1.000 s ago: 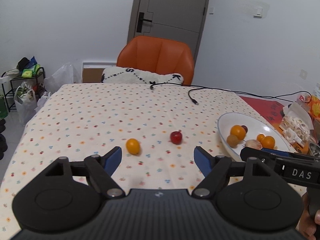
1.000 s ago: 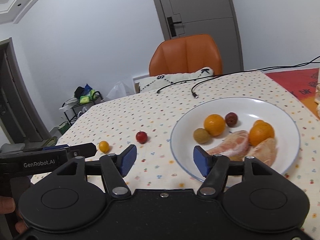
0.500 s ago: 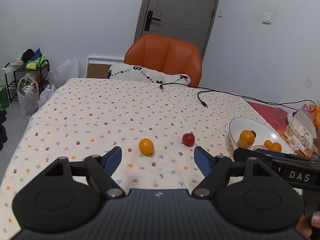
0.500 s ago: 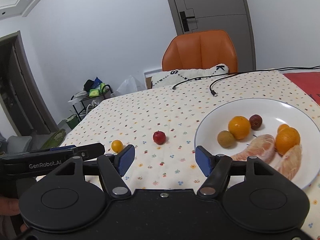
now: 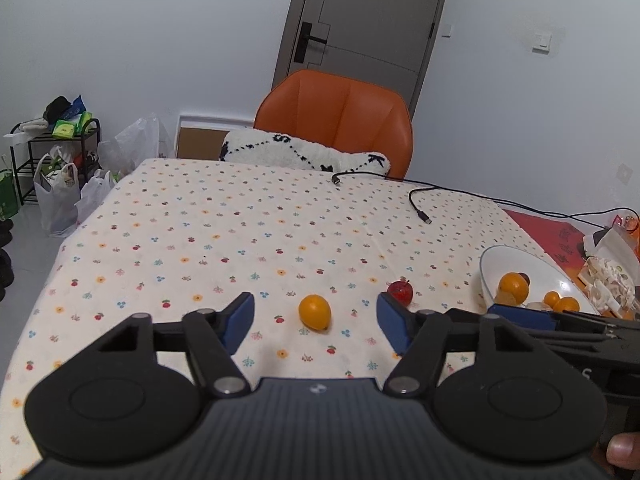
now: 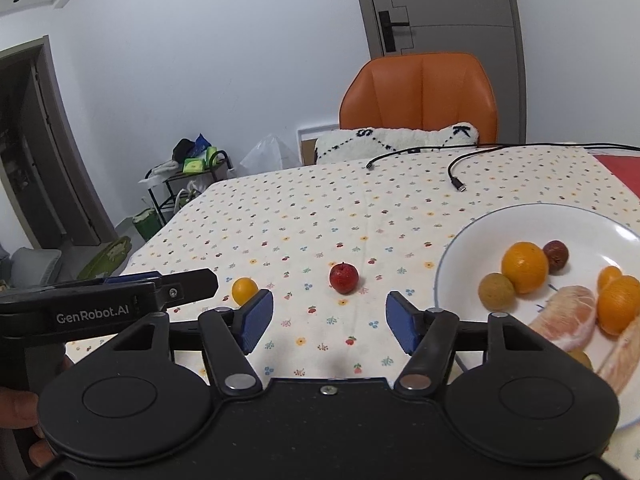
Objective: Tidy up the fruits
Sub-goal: 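Withdraw both open tools toward the small yellow orange and red plum, then close the left tool on the small yellow orange while the right grasps the red plum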
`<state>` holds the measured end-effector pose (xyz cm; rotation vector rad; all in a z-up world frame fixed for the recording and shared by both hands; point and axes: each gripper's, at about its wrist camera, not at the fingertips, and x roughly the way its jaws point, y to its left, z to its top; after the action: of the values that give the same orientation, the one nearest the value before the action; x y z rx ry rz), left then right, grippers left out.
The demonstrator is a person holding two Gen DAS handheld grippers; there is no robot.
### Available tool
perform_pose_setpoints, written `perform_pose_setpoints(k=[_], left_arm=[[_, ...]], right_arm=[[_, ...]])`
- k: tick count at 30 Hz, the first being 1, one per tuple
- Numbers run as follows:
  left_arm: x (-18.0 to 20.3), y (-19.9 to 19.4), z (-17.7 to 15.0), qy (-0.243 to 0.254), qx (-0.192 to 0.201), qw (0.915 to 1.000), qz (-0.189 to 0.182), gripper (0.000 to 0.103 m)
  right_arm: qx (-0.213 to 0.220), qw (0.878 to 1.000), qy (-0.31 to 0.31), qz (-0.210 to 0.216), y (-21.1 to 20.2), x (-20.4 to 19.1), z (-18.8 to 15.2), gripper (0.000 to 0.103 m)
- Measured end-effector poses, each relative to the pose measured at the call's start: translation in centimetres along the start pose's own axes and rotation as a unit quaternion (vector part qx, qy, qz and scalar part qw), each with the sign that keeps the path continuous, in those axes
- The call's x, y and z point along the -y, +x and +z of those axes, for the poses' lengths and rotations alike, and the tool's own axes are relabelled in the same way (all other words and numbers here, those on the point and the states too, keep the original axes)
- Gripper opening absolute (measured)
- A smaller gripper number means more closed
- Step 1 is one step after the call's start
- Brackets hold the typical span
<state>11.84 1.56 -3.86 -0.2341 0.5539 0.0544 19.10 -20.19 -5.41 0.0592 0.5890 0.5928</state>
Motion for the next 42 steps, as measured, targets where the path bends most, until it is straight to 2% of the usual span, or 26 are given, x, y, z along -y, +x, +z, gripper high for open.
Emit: perform_pose_setpoints(k=[2, 4, 8, 19, 21, 23, 24, 36, 38, 40, 42], left_arm=[[0.0, 0.5, 0.0, 0.0, -0.004, 1.0, -0.004, 0.055], [0.1, 1.1, 0.0, 0.002, -0.007, 1.0, -0.006, 0.052], [0.0, 2.3, -0.1, 0.001, -0.016, 0.9998, -0.008, 0.044], [-0.3, 4.8, 0.1, 0.0, -0.031, 0.9995, -0.01, 0.038], [-0.4, 5.0, 0.0, 0.002, -0.034, 0.9994, -0.01, 0.035], [-0.6, 5.4, 0.0, -0.001, -0.039, 0.9991, -0.012, 0.023], [-0.8, 5.4, 0.0, -0.004, -0.04, 0.9991, -0.014, 0.021], [-2.9, 4.3, 0.7, -0.022, -0.019, 0.9995, -0.009, 0.021], [-3.1, 4.2, 0.7, -0.024, -0.019, 0.9995, -0.007, 0.021], [-3.1, 4.0, 0.8, -0.025, -0.018, 0.9995, -0.006, 0.021], [-2.9, 3.7, 0.8, -0.023, -0.017, 0.9996, -0.005, 0.021]], right_arm=[[-0.003, 1.0, 0.0, -0.001, 0.5, 0.1, 0.1, 0.058], [-0.006, 1.0, 0.0, -0.003, 1.0, 0.2, 0.3, 0.054], [-0.009, 1.0, -0.003, -0.004, 1.9, 0.0, 0.6, 0.053], [-0.024, 1.0, -0.013, -0.012, 4.0, -0.2, 1.1, 0.047], [-0.026, 0.999, -0.015, -0.014, 4.2, -0.3, 1.1, 0.046], [-0.028, 0.999, -0.02, -0.017, 4.5, -0.6, 1.1, 0.046], [-0.029, 0.999, -0.023, -0.018, 4.7, -0.6, 1.2, 0.045], [-0.044, 0.996, -0.054, -0.05, 7.2, -1.7, 1.6, 0.042], [-0.05, 0.996, -0.058, -0.054, 7.7, -1.7, 1.5, 0.037], [-0.051, 0.995, -0.064, -0.061, 7.9, -1.7, 1.5, 0.026], [-0.051, 0.994, -0.07, -0.064, 7.9, -1.6, 1.4, 0.022]])
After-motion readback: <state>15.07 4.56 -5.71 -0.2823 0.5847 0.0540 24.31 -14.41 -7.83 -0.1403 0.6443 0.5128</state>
